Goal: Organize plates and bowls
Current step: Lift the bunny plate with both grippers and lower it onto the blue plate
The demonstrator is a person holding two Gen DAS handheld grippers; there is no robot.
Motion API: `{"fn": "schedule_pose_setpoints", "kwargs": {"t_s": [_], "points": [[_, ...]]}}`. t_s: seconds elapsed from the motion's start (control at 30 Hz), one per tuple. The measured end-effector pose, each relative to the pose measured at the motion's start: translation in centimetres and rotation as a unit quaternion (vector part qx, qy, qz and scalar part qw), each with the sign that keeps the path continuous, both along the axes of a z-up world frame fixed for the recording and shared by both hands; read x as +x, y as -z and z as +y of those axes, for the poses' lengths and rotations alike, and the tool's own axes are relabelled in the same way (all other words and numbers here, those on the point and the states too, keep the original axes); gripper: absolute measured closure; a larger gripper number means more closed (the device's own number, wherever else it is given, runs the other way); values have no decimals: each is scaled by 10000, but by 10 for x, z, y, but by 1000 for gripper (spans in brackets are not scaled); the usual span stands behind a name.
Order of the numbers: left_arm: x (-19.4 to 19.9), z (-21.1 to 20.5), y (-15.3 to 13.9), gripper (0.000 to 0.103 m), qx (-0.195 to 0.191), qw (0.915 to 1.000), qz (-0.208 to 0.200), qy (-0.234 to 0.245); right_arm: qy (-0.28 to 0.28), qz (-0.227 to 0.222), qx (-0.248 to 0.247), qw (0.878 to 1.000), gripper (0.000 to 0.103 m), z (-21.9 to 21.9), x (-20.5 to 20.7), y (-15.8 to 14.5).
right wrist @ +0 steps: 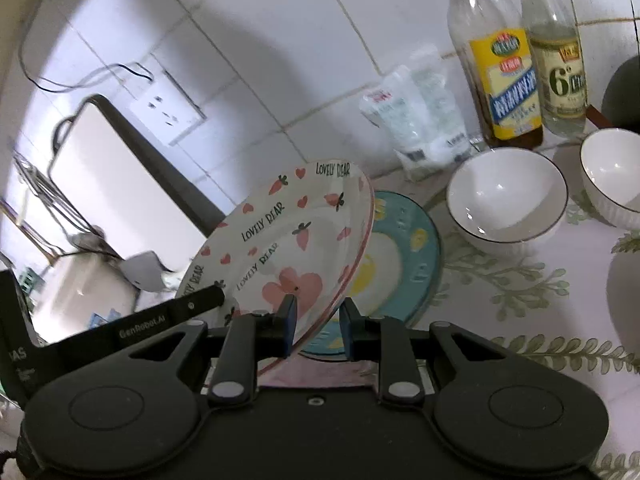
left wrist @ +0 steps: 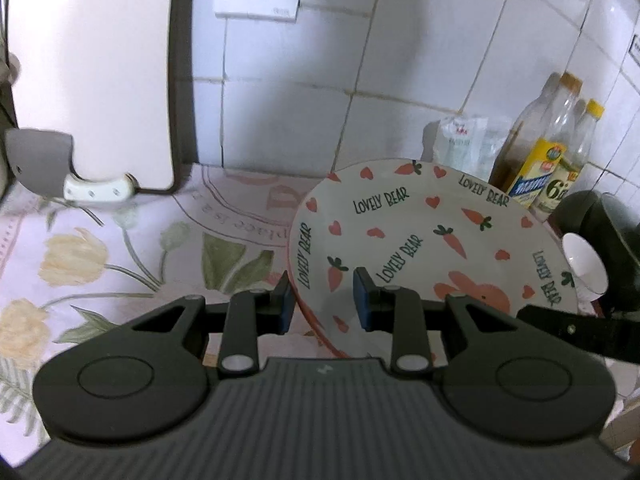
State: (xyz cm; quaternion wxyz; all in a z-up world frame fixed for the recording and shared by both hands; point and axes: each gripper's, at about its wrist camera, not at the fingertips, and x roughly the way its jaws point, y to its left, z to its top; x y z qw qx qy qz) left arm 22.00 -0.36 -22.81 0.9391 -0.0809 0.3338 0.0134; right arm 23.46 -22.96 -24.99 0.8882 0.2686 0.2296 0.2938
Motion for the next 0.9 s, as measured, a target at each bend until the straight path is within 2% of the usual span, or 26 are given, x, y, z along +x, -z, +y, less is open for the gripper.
{"fn": "schedule_pose_setpoints", "kwargs": {"t_s": [0.17, 0.5, 0.9], "points": [[16, -3, 20, 75, -45, 9998, 199, -57, -47, 184, -109, 9998, 75, 1, 21, 15], [40, -3, 36, 75, 190, 9989, 423, 72, -100, 358, -233, 9990, 75, 12, 48, 28], [61, 0, 49, 75, 122, 9969, 781, 22, 12, 506, -580, 9970, 75, 26, 66, 25]]}}
